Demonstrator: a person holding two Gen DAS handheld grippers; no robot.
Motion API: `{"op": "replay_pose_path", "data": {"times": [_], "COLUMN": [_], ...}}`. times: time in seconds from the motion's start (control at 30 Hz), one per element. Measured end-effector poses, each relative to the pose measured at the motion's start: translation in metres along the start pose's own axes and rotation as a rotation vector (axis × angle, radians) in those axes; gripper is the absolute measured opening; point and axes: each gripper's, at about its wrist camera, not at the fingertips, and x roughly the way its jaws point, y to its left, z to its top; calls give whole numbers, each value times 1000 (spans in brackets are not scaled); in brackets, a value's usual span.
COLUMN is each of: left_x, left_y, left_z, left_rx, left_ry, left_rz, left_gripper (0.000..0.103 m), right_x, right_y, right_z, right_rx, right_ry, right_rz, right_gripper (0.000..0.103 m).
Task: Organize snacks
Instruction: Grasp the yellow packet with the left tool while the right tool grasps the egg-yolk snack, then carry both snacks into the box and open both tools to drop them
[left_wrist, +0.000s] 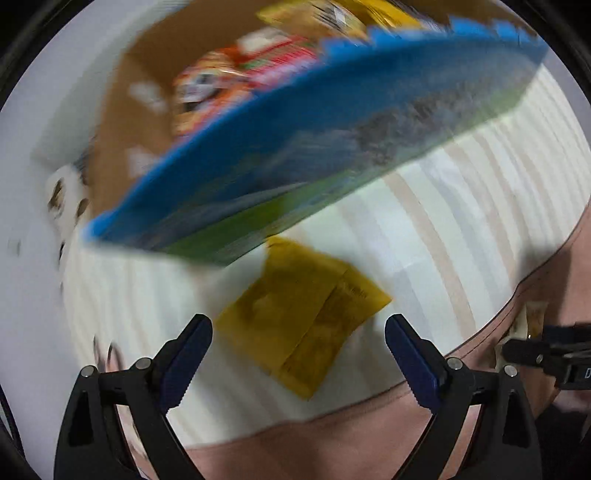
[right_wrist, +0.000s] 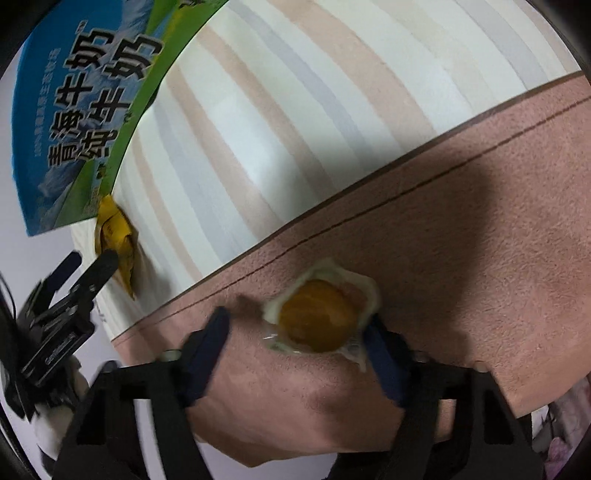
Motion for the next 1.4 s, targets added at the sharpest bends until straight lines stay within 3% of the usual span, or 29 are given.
{"op": "replay_pose_path", "data": {"times": [0.13, 0.27, 0.3, 0.43, 0.67, 0.83, 0.97, 1.03, 1.2, 1.3, 1.4], "left_x": [16, 20, 19, 15, 17, 19, 21, 26, 23, 22, 21], "left_y": [-11, -17, -16, -7, -6, -10, -22, -32, -51, -72, -77], "left_z": [11, 11, 8, -11, -87, -125, -138, -157, -150, -142, -151], "left_rx": [70, 82, 59, -110, -518, -681, -661, -645, -574, -526, -595], "left_ry": [37, 41, 38, 51, 147, 182, 185, 180, 185, 186, 154], "left_rz": [-65, -67, -75, -152, -299, -361, -355, -350, -332, -301, -332], "left_gripper": [93, 66, 66, 65, 65, 65, 68, 69, 80, 81, 76], "right_x": [0, -7, -11, -23, -19, 4, 20, 23, 16, 8, -1], "right_y": [-3, -5, -5, -4, 12, 22, 36, 44, 56, 61, 56], "right_z": [-2, 0, 2, 1, 13, 19, 17, 13, 0, -4, -4], "right_rx": [-14, -50, -50, -77, -162, -207, -299, -375, -532, -601, -621], "right_ry": [4, 33, 42, 49, 52, 77, 53, 28, 22, 35, 38], "right_rz": [-9, 16, 37, 39, -47, -116, -214, -271, -307, -352, -367], "right_gripper": [53, 52, 52, 54, 64, 70, 71, 62, 52, 52, 52]}}
